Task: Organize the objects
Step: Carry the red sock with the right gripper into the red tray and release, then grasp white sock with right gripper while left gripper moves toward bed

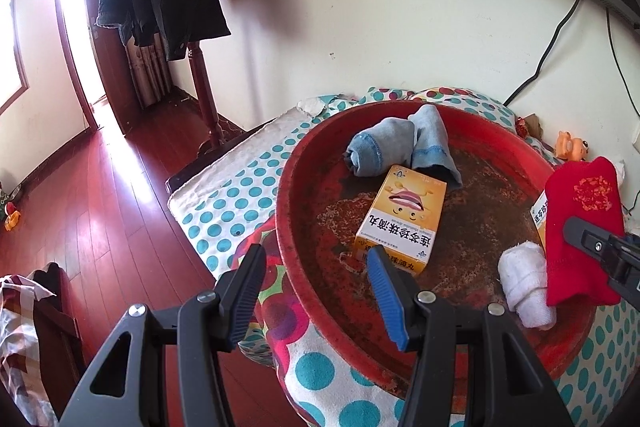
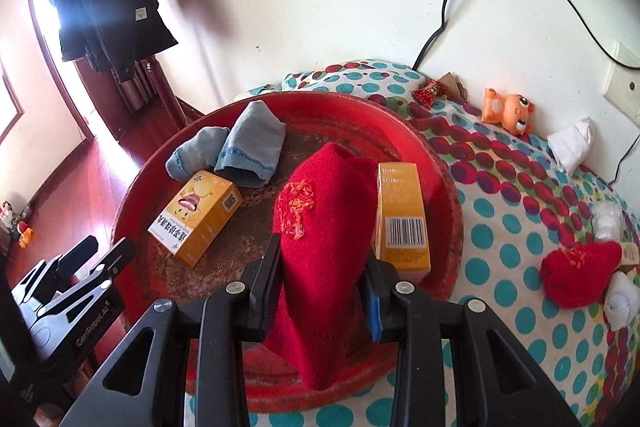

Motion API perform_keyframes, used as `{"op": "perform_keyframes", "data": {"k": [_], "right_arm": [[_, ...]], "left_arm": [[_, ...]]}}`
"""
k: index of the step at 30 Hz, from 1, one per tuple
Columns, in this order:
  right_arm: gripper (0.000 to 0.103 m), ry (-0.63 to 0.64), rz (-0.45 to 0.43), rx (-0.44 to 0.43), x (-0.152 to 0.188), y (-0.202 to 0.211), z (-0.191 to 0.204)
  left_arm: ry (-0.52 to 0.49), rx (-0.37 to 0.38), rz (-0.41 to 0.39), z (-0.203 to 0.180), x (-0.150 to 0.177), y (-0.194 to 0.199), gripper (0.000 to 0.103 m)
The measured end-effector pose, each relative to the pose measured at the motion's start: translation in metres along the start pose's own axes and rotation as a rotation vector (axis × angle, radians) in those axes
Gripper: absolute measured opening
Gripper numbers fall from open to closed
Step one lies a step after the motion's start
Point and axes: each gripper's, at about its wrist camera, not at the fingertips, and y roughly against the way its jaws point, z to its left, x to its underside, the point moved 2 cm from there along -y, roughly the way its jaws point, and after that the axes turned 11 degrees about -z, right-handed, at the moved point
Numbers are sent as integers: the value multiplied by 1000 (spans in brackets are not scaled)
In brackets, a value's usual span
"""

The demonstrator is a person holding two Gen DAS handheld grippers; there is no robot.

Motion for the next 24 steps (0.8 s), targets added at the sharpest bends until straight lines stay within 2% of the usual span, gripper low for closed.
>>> {"op": "perform_keyframes", "data": {"k": [5, 16, 24], "right_arm": [[33, 12, 7, 13, -4, -10, 3], [50, 41, -33, 17, -12, 3, 8], [51, 22, -60, 12, -11, 25, 1]], "left_arm": [[6, 11, 4, 0, 0, 0, 54], [0, 27, 2, -3, 0, 0, 54], [-27, 39, -5, -10, 1, 2, 54]]}}
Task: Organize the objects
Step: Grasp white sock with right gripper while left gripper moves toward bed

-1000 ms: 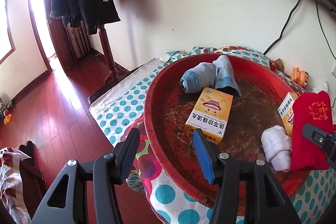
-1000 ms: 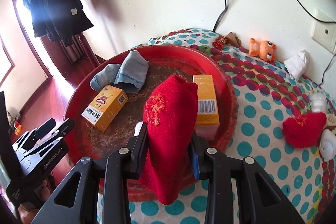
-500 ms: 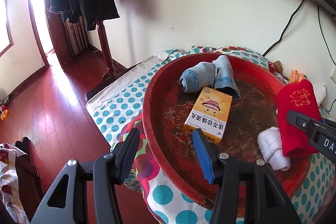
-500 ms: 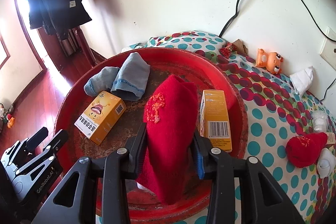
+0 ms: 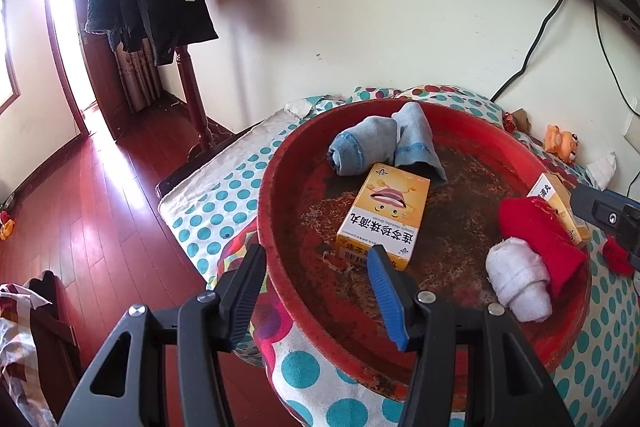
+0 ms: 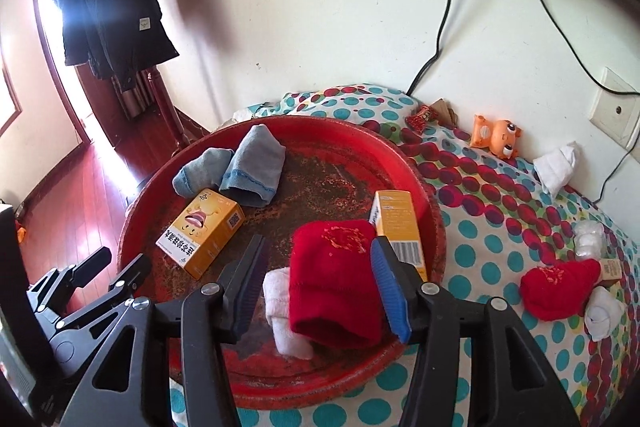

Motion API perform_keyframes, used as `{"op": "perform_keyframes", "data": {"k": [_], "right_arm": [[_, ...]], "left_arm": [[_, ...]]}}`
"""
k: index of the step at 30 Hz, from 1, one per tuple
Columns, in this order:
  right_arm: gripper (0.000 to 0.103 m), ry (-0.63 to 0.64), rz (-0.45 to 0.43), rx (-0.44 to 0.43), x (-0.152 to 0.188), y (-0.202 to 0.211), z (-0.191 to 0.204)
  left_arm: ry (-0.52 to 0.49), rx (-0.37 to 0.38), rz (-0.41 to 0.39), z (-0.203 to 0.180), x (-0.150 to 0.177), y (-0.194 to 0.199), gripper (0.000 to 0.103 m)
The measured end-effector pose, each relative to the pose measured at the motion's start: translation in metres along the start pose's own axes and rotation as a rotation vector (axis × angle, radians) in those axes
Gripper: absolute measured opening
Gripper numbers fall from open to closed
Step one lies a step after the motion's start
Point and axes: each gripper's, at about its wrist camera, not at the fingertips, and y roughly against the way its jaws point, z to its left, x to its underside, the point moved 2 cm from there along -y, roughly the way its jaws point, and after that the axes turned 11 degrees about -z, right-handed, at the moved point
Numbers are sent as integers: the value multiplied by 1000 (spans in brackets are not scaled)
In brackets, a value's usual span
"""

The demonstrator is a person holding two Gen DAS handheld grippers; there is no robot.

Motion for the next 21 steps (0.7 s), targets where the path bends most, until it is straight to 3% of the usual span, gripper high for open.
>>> {"op": "perform_keyframes", "data": {"k": [9, 16, 21], "right_arm": [[54, -68, 7, 67, 37, 40, -57], [54, -167, 32, 252, 82, 80, -154], [54, -209, 57, 377, 99, 82, -217]], "left_arm": [[-48, 57, -21, -15, 0, 6, 54], [-59, 109, -20, -22, 1, 9, 54], [-70, 130, 0, -27, 5, 7, 54]]}}
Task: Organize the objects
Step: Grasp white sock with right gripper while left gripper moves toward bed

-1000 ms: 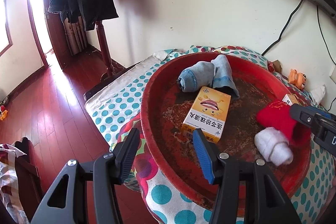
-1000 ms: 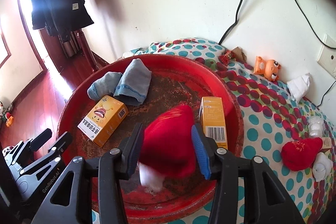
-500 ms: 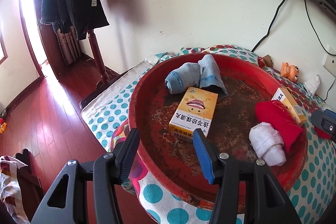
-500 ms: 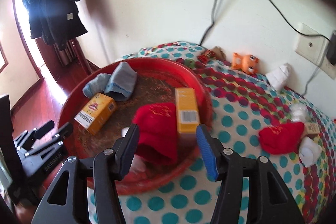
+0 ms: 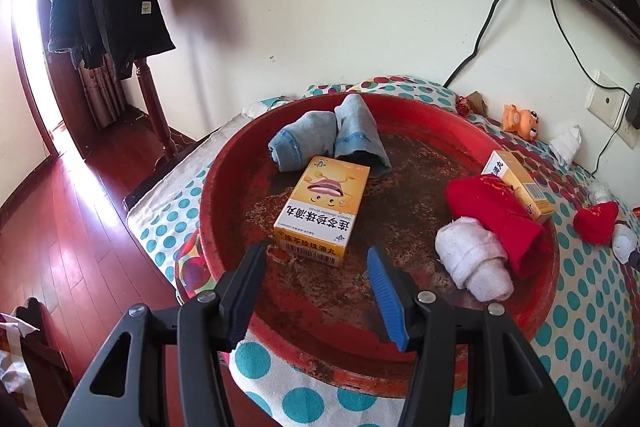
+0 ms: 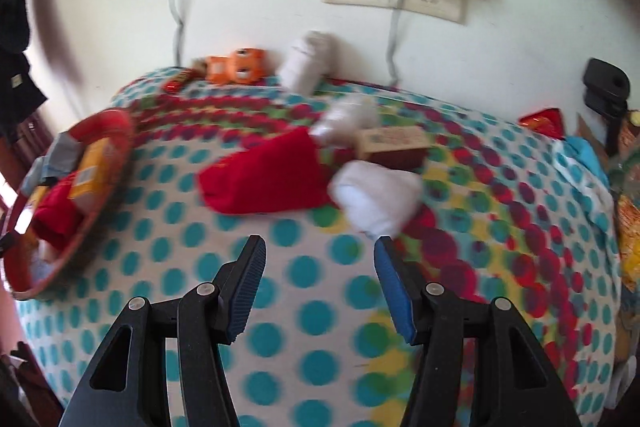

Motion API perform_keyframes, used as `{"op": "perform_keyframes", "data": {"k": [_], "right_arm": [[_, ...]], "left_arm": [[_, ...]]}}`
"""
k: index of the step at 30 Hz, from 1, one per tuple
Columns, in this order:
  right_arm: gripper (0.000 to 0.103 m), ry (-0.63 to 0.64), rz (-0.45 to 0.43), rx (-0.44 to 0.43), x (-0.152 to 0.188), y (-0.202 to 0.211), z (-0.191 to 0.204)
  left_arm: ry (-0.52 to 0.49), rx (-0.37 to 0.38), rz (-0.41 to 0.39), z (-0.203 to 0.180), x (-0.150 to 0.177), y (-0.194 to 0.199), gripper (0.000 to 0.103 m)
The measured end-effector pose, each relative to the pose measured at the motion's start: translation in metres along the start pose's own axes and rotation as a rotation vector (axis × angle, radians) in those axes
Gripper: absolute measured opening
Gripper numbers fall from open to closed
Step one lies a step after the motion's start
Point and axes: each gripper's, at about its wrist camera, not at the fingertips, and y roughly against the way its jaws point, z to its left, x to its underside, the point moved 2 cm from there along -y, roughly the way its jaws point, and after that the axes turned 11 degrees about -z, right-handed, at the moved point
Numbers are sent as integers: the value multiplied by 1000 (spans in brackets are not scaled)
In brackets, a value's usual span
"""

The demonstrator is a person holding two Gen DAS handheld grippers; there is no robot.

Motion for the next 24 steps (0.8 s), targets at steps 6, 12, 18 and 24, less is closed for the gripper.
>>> {"op": "perform_keyframes", "data": {"k": [6, 12, 18, 24], "right_arm": [[56, -37, 9, 38, -1, -22, -26], [62, -17, 11, 46, -9, -45, -24], [52, -14, 23, 26, -13, -65, -20], [46, 24, 2, 44, -5, -52, -26]], "left_arm": [[-36, 23, -8, -8, 1, -1, 54], [-68, 37, -2, -16, 3, -2, 54], [-60, 33, -6, -15, 3, 2, 54], [-100, 7, -46, -20, 5, 5, 54]]}}
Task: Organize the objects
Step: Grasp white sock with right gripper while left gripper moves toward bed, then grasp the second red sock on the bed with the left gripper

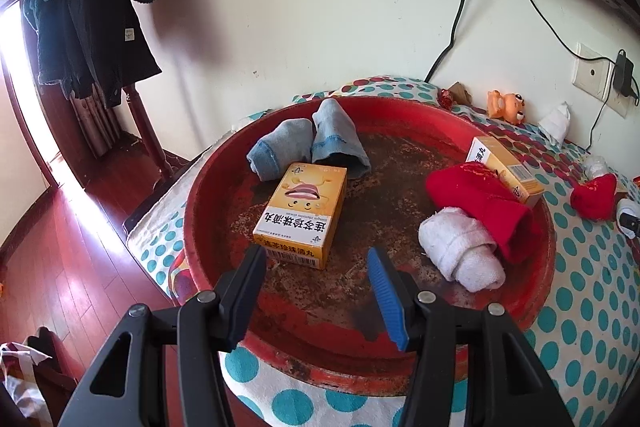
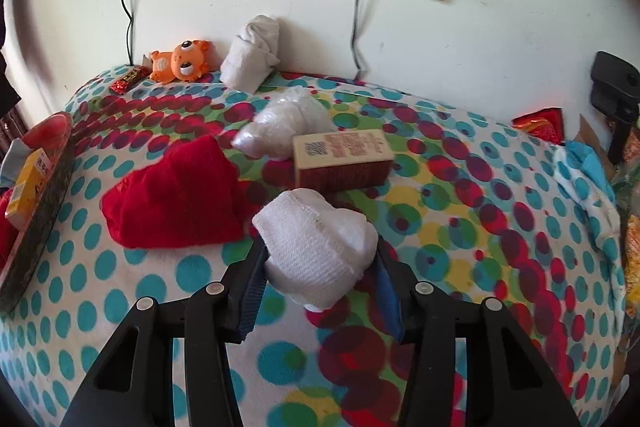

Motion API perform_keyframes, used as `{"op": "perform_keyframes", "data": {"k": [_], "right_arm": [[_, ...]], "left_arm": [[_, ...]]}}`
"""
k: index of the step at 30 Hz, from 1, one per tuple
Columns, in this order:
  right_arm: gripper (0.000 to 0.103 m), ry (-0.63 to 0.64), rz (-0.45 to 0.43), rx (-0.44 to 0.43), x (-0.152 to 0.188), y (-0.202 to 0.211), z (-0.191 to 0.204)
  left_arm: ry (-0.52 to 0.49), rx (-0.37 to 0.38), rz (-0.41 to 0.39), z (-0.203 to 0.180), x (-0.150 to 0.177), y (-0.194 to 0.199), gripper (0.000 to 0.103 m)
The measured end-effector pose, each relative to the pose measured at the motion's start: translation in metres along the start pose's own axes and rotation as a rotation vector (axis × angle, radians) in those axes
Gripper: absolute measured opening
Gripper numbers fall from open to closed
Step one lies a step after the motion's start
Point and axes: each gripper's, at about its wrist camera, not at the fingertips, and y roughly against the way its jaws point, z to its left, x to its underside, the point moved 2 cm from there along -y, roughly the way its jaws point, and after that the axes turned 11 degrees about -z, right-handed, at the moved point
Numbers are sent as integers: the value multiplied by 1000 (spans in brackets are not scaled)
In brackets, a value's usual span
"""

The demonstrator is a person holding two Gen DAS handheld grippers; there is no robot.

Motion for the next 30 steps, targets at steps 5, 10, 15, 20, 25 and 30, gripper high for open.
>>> {"op": "perform_keyframes", "data": {"k": [5, 10, 15, 20, 25, 30], "right_arm": [[46, -38, -3, 29, 14, 16, -41], [46, -11, -2, 87, 26, 31, -75], [46, -29, -6, 76, 31, 38, -95], [46, -17, 32, 76, 34, 30, -94], [46, -66, 37, 49, 36, 29, -102], [46, -63, 39, 52, 36, 29, -101]], "left_arm": [[-39, -4, -46, -7, 1, 7, 54], [-45, 25, -87, -17, -1, 19, 54], [-166, 89, -116, -51, -11, 40, 54], [-301, 317, -189, -111, -29, 73, 76], [-453, 538, -194, -191, -36, 79, 77], [-559, 649, -74, -263, -37, 47, 77]]}}
